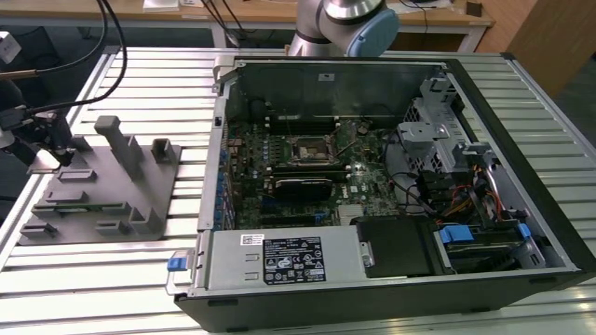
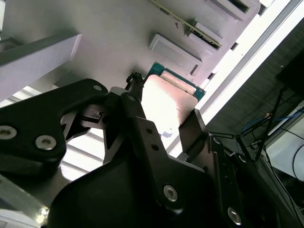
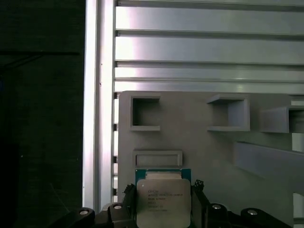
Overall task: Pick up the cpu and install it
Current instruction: 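Pick up the cpu and move it towards the insertion slot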
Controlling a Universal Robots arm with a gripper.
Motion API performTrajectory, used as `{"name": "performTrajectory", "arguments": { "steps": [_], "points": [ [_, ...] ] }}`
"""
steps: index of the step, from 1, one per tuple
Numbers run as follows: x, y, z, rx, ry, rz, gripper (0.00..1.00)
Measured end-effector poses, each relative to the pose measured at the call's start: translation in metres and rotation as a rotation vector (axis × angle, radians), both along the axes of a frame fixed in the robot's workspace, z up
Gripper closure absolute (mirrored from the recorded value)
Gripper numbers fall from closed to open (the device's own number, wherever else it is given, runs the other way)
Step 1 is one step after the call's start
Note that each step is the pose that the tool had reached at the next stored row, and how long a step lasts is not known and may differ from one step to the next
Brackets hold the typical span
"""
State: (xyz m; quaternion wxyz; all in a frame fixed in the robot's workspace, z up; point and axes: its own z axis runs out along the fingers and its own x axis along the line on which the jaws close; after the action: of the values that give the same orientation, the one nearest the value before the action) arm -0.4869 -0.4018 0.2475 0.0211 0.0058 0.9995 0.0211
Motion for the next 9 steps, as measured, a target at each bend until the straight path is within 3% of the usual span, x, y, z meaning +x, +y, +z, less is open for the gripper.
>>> {"name": "performTrajectory", "arguments": {
  "steps": [9],
  "points": [
    [0.0, 0.0, 0.0144, 0.0, -0.0014, 0.0, 0.45]
  ]
}}
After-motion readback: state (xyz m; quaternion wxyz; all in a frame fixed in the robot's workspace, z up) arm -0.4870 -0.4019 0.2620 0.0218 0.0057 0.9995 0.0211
